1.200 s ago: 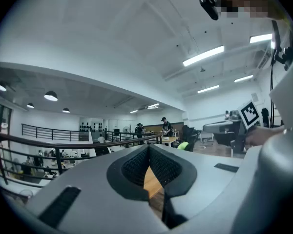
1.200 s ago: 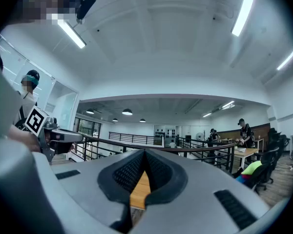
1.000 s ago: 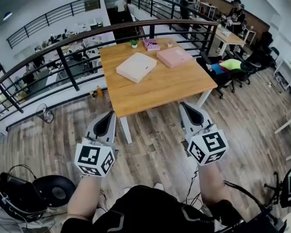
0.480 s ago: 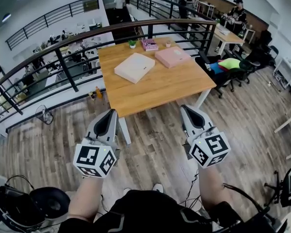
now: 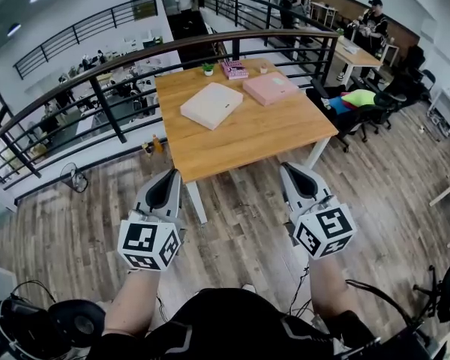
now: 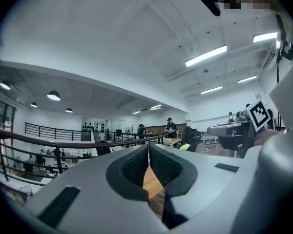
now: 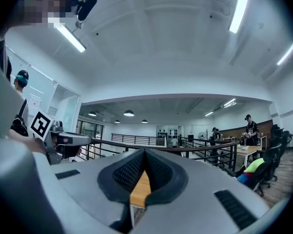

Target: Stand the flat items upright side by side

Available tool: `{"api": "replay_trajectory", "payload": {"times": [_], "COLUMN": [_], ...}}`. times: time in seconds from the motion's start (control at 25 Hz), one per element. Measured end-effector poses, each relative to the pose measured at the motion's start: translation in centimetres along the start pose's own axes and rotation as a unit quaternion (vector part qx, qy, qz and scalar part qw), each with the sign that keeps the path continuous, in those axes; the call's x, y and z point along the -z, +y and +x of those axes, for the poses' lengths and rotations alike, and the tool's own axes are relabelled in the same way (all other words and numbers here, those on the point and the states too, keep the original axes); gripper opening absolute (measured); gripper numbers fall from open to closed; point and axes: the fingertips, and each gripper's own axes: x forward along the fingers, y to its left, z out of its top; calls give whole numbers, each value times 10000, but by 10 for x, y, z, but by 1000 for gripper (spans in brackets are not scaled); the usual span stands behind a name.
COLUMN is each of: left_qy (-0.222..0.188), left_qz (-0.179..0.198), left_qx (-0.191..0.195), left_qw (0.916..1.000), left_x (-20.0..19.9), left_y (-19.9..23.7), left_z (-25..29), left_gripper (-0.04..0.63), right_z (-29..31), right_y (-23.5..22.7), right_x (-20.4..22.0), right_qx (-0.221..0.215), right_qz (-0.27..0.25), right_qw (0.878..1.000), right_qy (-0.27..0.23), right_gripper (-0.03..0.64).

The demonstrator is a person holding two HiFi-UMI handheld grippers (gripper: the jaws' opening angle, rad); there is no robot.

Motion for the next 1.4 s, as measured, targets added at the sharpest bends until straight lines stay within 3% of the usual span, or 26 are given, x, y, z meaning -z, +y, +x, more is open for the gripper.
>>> {"api": "replay_trajectory", "payload": {"times": [0.2,0.36,0.48,0.6,0.84,1.4], "left_qy": [-51,-52,-6,4,257,345], "left_qz": [-26,6,85,142,205,322], "left_qx": [1,54,168,91,160,-3], "left_qw": [10000,10000,9998,9999,9993,9989], "left_x": [-1,-2,-2,-1,14,21], "left_y": [2,-1,-6,-6,-18,-53], "left_z": [0,1,2,5,15,58], "left_gripper": [32,40,203,264,285,285], "right_z": [3,5,6,6,3,3], "right_y": [-3,-3,-4,-8,-22,-77], "right_x": [1,3,4,7,15,25], "right_qx": [-11,-145,-214,-306,-452,-663], "right_qz": [-4,-76,-104,-62,-90,-122], "right_qw": [10000,9998,9997,9995,9988,9976], "right_qy": [-1,75,80,85,178,136], "right_gripper": [54,141,227,264,290,301]}}
